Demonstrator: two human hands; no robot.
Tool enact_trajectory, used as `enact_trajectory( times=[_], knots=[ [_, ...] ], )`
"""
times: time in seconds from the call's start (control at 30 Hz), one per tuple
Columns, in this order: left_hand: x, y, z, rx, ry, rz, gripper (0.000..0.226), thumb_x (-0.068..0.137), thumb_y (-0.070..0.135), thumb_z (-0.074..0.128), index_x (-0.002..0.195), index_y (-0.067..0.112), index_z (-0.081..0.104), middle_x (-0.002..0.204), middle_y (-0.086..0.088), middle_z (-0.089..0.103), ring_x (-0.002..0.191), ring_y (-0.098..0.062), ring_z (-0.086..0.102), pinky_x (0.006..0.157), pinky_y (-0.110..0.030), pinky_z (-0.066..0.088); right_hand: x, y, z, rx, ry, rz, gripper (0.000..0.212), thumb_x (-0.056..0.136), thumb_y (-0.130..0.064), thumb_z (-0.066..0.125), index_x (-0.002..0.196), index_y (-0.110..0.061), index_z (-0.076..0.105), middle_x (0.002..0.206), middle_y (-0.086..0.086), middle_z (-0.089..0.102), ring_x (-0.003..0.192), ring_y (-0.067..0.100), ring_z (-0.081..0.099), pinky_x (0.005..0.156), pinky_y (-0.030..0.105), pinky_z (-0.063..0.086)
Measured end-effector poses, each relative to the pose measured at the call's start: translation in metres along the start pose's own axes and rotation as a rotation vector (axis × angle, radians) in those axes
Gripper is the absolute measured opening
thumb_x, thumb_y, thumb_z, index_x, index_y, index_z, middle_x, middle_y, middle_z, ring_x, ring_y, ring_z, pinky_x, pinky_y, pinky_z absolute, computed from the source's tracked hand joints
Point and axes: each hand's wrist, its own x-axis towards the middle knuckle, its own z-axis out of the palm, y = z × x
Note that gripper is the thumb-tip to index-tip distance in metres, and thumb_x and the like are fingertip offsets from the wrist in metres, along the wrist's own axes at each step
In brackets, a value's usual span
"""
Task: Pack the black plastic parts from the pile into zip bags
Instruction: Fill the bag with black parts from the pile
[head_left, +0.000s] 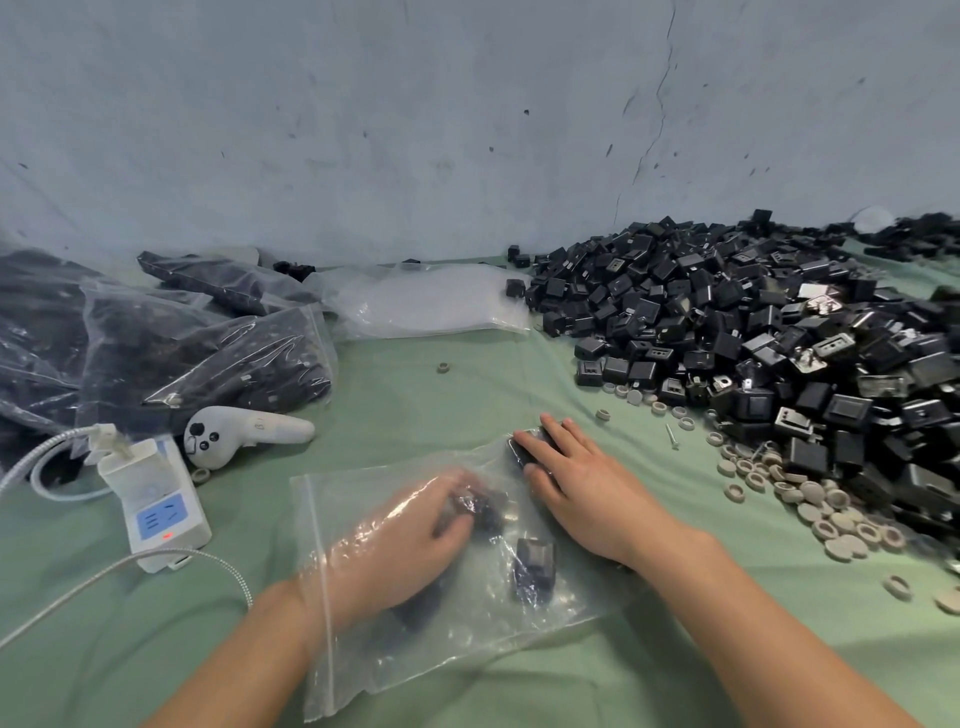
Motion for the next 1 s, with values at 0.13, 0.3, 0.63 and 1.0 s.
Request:
enact_trajectory(
  times=[0.13, 0.3, 0.63, 1.0],
  knots=[
    [0.002, 0.004, 0.002, 0.039, 0.012, 0.064, 0.041, 0.096, 0.019, 0.057, 0.109, 0.058, 0.052, 0.096, 0.029, 0.063, 0.063, -0.003, 0.059, 0.063, -0.008, 0.04, 0.001, -0.001, -0.004, 0.164, 0.004, 0.017, 0.05, 0.108, -0.043, 0.022, 0.157, -0.035, 0.022, 0.167, -0.004, 0.006, 0.154, 0.014, -0.001, 0.122, 0.031, 0.006],
    [-0.005, 0.009, -0.001, -0.028, 0.049, 0.089, 0.036, 0.097, 0.015, 0.058, 0.102, 0.051, 0.064, 0.085, 0.034, 0.064, 0.059, -0.001, 0.056, 0.057, -0.01, 0.044, -0.001, 0.011, -0.019, 0.318, 0.075, 0.042, 0.05, 0.108, -0.029, 0.029, 0.157, -0.032, 0.024, 0.166, -0.013, 0.009, 0.152, 0.006, 0.006, 0.113, 0.017, 0.004],
    [0.003, 0.005, 0.007, 0.057, -0.032, 0.163, 0.037, 0.096, 0.019, 0.058, 0.127, 0.039, 0.061, 0.12, 0.042, 0.045, 0.114, 0.01, 0.048, 0.101, -0.009, 0.034, -0.01, 0.009, -0.015, 0.062, -0.04, -0.002, 0.052, 0.108, -0.026, 0.028, 0.159, -0.029, 0.017, 0.167, -0.01, 0.002, 0.153, 0.01, 0.002, 0.119, 0.022, 0.003],
    [0.025, 0.01, 0.015, 0.233, -0.093, 0.157, 0.044, 0.096, 0.038, 0.051, 0.139, 0.043, 0.045, 0.143, 0.031, 0.037, 0.133, 0.006, 0.035, 0.112, -0.032, 0.035, -0.015, 0.011, -0.018, 0.069, -0.081, -0.032, 0.056, 0.106, -0.029, 0.027, 0.16, -0.03, 0.011, 0.167, -0.009, -0.005, 0.152, 0.006, -0.006, 0.113, 0.015, -0.006]
  ],
)
